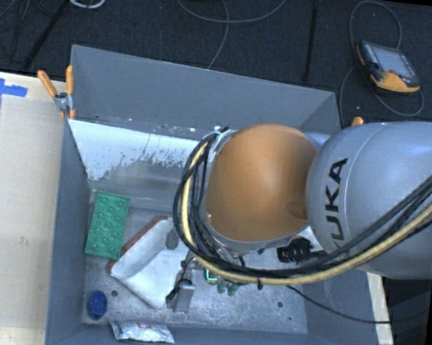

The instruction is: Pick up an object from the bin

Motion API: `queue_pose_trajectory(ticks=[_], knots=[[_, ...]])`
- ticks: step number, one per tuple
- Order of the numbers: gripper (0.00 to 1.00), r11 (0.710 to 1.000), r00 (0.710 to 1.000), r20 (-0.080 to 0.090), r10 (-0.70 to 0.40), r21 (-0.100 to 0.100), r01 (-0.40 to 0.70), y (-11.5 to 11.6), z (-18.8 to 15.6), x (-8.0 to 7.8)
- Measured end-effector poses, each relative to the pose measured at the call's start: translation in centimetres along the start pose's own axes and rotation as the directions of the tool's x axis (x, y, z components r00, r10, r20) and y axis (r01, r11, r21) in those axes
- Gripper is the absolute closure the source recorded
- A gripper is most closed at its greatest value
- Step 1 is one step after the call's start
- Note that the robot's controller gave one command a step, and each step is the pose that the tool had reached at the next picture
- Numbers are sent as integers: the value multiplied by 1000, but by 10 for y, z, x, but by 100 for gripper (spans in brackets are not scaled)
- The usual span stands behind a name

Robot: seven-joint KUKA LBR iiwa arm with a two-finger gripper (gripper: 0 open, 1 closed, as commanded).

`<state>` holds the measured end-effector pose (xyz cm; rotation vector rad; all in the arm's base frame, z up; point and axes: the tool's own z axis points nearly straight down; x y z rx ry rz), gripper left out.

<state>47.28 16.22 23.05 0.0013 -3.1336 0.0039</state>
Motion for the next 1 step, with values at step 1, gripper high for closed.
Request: queue_pose_trajectory(ticks=[1], knots=[[0, 953, 953, -6, -303, -2, 303, -14, 162, -71]])
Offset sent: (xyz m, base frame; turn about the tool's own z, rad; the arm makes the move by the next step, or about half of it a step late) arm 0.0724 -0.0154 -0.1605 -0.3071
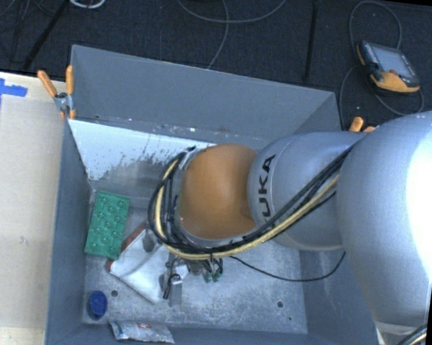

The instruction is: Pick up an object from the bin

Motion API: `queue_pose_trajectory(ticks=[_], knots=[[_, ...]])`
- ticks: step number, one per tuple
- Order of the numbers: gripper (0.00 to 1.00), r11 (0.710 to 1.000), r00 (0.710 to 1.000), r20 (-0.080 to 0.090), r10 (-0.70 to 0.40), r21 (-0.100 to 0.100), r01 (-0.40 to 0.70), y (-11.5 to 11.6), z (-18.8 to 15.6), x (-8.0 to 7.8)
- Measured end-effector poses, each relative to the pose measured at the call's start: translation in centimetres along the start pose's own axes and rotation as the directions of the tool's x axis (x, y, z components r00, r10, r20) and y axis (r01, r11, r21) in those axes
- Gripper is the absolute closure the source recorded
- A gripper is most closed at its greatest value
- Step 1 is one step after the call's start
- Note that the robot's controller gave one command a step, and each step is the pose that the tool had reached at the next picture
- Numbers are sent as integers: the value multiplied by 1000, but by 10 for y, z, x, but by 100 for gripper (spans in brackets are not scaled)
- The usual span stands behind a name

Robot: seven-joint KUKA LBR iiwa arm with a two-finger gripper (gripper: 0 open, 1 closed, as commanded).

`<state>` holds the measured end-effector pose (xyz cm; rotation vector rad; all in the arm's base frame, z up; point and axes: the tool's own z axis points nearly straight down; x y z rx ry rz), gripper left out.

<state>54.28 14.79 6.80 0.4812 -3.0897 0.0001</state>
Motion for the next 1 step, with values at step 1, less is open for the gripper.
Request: queue_pose_trajectory(ticks=[1], knots=[[0, 973, 973, 32, -229, 10, 229, 70, -5, 46]])
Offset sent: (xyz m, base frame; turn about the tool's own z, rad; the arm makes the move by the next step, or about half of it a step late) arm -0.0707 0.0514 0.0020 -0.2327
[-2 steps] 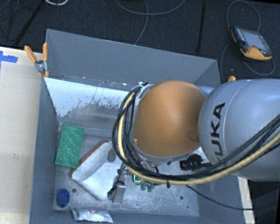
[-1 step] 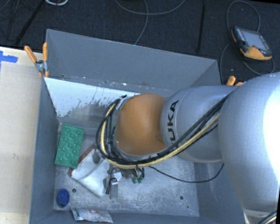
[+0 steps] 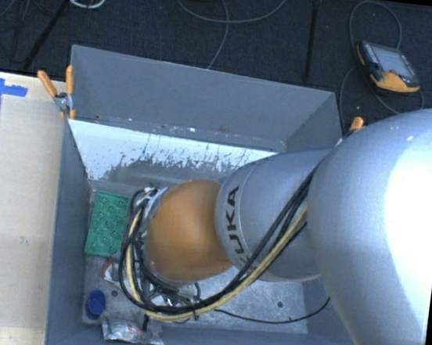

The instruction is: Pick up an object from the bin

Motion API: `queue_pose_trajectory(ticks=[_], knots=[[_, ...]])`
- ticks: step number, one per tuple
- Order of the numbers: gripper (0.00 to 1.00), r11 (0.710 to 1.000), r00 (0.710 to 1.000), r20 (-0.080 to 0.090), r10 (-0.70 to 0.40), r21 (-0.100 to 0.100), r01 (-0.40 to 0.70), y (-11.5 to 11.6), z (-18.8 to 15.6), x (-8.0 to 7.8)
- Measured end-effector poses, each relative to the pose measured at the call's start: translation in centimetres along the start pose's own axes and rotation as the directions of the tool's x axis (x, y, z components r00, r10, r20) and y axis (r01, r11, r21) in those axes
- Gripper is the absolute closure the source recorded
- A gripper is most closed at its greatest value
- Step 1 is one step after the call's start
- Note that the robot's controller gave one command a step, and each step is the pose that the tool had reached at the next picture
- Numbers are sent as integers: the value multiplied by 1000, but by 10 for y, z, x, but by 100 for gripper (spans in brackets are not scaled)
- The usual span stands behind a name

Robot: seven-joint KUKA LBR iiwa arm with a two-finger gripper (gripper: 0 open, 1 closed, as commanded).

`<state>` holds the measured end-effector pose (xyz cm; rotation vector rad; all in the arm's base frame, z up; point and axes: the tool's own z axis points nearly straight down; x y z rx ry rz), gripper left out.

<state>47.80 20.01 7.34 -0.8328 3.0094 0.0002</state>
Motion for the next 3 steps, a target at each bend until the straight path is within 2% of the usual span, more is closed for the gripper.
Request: queue_pose_trajectory(ticks=[1, 2, 3], knots=[[0, 999, 999, 1, -53, 0, 53, -49, 0, 30], [0, 973, 973, -2, -232, -2, 232, -1, 1, 5], [0, 976, 975, -6, -220, -3, 220, -43, 1, 28]])
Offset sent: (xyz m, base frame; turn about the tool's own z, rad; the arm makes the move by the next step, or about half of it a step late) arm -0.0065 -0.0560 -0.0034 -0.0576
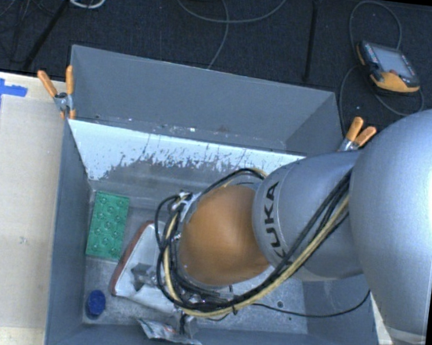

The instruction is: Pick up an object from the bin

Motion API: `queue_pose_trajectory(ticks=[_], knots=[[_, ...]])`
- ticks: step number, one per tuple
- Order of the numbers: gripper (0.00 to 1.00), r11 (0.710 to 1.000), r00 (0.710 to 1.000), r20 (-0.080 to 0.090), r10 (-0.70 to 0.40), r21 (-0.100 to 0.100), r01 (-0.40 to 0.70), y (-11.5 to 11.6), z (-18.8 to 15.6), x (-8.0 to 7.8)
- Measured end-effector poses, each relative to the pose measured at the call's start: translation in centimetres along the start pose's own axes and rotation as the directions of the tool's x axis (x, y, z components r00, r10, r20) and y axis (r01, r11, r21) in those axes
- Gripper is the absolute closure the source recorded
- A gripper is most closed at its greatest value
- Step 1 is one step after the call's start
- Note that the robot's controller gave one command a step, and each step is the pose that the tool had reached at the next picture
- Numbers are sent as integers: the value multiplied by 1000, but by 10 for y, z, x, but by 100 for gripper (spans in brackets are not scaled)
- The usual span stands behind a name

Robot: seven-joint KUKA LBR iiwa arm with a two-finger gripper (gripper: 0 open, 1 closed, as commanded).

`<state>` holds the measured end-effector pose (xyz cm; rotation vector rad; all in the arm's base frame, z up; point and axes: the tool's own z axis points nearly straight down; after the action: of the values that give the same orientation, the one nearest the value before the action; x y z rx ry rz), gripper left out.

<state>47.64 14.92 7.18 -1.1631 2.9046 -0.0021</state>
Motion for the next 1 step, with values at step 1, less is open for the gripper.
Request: queue_pose_trajectory(ticks=[1], knots=[[100, 1000, 1000, -6, 1, -4, -1, 2, 1, 1]])
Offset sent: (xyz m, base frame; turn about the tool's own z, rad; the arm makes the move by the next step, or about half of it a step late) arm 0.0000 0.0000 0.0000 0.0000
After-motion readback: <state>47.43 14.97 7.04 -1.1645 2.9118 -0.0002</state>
